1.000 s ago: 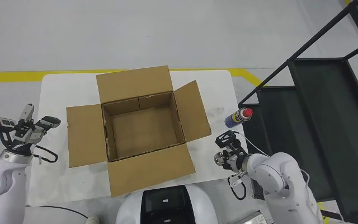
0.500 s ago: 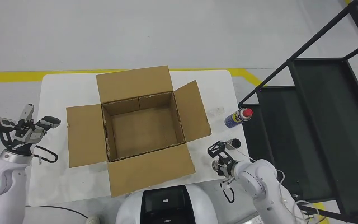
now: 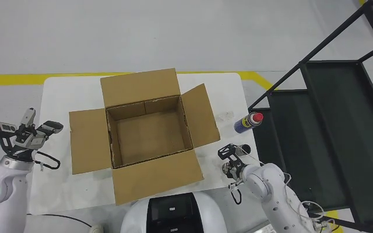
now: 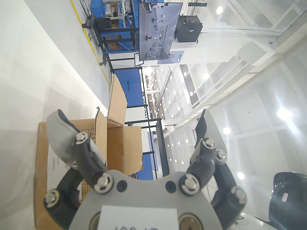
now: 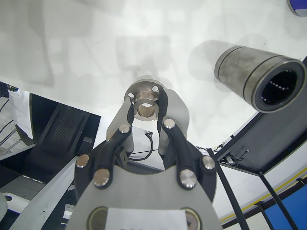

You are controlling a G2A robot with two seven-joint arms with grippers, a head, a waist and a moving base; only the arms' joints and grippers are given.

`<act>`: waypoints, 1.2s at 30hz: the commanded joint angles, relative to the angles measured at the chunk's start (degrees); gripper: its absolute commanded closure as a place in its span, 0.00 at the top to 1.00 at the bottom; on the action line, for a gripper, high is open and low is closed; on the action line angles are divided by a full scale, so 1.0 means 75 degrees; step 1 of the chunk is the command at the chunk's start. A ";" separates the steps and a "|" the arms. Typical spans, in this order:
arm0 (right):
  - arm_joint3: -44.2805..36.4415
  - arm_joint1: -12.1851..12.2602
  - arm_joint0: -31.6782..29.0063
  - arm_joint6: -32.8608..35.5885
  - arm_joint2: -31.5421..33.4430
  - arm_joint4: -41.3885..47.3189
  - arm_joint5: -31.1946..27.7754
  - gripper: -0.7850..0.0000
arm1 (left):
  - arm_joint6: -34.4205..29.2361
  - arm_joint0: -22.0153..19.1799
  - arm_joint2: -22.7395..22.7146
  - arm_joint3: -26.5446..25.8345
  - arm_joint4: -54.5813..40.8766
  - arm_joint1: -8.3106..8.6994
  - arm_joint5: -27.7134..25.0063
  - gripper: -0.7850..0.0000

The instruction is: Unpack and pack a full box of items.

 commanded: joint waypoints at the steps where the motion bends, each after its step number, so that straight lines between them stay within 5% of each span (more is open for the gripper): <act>1: 0.0139 0.0000 0.0093 -0.0029 -0.0053 -0.0086 0.0085 0.00 | 0.0000 0.0000 0.0000 0.0000 0.0000 0.0000 0.0000 1.00; 10: 0.0579 -0.0015 0.0436 -0.0202 -0.0267 0.0021 0.0298 0.00 | 0.0000 0.0000 0.0000 0.0000 0.0000 0.0000 0.0000 1.00; 11: 0.0595 -0.0016 0.0459 -0.0201 -0.0287 0.0041 0.0303 0.09 | 0.0000 0.0000 0.0000 0.0000 0.0000 0.0000 0.0000 1.00; 12: 0.0608 -0.0015 0.0479 -0.0199 -0.0303 0.0063 0.0306 0.36 | 0.0000 0.0000 0.0000 0.0000 0.0000 0.0000 0.0000 1.00; 15: 0.0625 -0.0011 0.0521 -0.0169 -0.0331 0.0131 0.0314 0.96 | 0.0000 0.0000 0.0000 0.0000 0.0000 0.0000 0.0000 1.00; 16: 0.0623 -0.0010 0.0529 -0.0166 -0.0327 0.0180 0.0322 1.00 | 0.0000 0.0000 0.0000 0.0000 0.0000 0.0000 0.0000 1.00; 36: -0.1526 0.0255 -0.1058 0.0484 0.1308 0.2082 -0.0418 1.00 | 0.0000 0.0000 0.0000 0.0000 0.0000 0.0000 0.0000 1.00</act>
